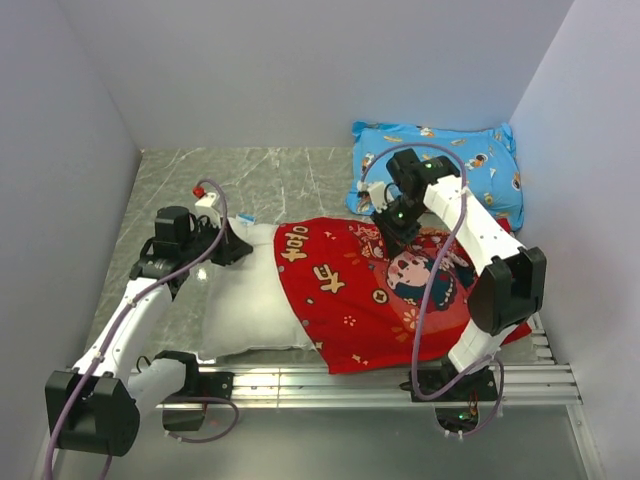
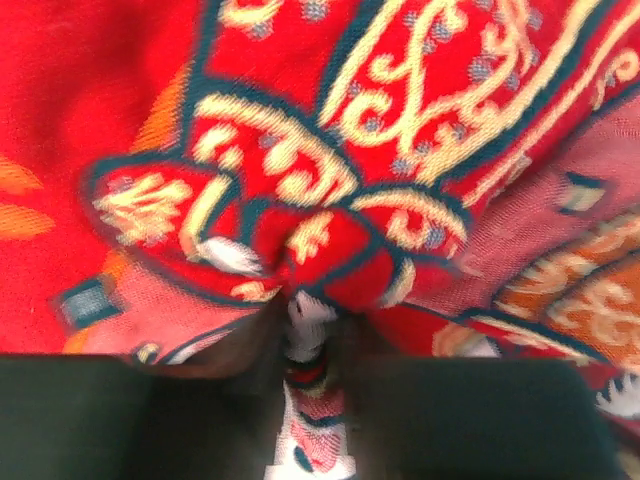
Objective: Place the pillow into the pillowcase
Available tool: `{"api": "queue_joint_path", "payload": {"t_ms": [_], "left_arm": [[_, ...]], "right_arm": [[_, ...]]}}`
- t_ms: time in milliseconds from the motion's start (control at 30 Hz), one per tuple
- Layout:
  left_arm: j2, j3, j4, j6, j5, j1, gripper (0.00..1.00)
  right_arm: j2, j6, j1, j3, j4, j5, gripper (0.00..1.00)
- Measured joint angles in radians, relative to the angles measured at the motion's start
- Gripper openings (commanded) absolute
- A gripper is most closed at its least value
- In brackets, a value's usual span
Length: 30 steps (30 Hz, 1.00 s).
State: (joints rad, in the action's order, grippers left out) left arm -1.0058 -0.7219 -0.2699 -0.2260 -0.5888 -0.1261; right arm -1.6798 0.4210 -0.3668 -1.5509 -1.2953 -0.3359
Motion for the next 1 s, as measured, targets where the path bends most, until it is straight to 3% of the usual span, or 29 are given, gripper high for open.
{"api": "queue_joint_path", "payload": {"t_ms": [67, 167, 267, 367, 500, 633, 833, 1000], "left_arm": [[0.000, 0.000, 0.011, -0.001, -0.022, 0.003, 0.00], [0.000, 0.000, 0.041, -0.008, -0.049, -0.004, 0.00], [0.000, -0.002, 0.083, -0.026, -0.055, -0.043, 0.00], [0.000, -0.014, 0.104, -0.047, -0.059, -0.073, 0.00], [-0.014, -0.038, 0.103, -0.078, -0.069, -0.077, 0.00], [-0.020, -0.046, 0.078, -0.082, -0.054, -0.077, 0.00], [-0.026, -0.066, 0.003, -0.039, -0.007, -0.064, 0.00], [-0.024, -0.048, 0.019, -0.077, -0.003, -0.007, 0.00]], "right_arm": [[-0.007, -0.007, -0.001, -0.087, -0.045, -0.013, 0.00], [-0.022, -0.041, -0.032, -0.298, -0.108, -0.033, 0.00], [-0.062, -0.074, -0.156, -0.549, -0.130, -0.052, 0.00], [-0.092, -0.095, -0.277, -0.684, -0.129, -0.076, 0.00], [-0.105, -0.123, -0.332, -0.698, -0.136, -0.073, 0.00], [-0.130, -0.145, -0.303, -0.628, -0.124, 0.020, 0.00], [-0.160, -0.148, -0.113, -0.375, -0.012, 0.250, 0.00], [-0.201, -0.181, 0.024, -0.438, 0.054, 0.255, 0.00]]}}
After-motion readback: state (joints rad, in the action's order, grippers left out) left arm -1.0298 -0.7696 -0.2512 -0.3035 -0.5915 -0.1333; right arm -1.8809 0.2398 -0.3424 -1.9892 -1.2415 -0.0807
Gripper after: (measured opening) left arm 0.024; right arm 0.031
